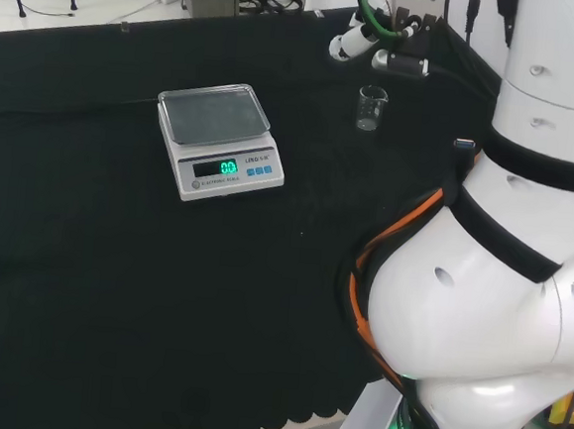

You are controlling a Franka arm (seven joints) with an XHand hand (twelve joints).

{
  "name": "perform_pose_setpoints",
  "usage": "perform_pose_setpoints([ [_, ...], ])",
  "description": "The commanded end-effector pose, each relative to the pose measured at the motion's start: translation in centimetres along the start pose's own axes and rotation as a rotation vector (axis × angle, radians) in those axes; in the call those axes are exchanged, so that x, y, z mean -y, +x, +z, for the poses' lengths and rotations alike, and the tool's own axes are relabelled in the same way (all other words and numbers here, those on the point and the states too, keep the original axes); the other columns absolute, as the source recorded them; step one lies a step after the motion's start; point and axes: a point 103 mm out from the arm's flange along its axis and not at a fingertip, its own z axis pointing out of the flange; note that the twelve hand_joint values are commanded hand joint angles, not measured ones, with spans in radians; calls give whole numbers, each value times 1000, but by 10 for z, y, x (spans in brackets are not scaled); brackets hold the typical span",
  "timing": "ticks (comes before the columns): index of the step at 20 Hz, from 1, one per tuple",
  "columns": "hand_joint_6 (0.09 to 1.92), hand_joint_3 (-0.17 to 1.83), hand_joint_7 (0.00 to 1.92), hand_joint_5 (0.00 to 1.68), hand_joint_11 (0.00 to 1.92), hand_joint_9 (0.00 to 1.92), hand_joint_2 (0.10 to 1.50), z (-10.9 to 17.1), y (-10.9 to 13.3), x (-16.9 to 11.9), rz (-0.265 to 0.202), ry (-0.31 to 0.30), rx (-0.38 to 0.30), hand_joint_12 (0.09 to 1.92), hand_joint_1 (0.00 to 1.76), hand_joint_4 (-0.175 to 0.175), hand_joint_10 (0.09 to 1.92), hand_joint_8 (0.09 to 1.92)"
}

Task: Pick up the beaker.

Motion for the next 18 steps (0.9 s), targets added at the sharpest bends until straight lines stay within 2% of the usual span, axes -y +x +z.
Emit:
perform_pose_setpoints([
  [1, 830, 517, 280, 367, 141, 398, 785, 10, -3, -18, 0, 35, -46, 1468, 757, -96, 914, 852],
  [13, 849, 522, 282, 376, 154, 400, 784, 30, -20, -45, 17, 75, -54, 1465, 767, -100, 919, 858],
  [18, 855, 524, 278, 373, 161, 397, 782, 44, -23, -59, 37, 12, 68, 1464, 770, -101, 920, 859],
])
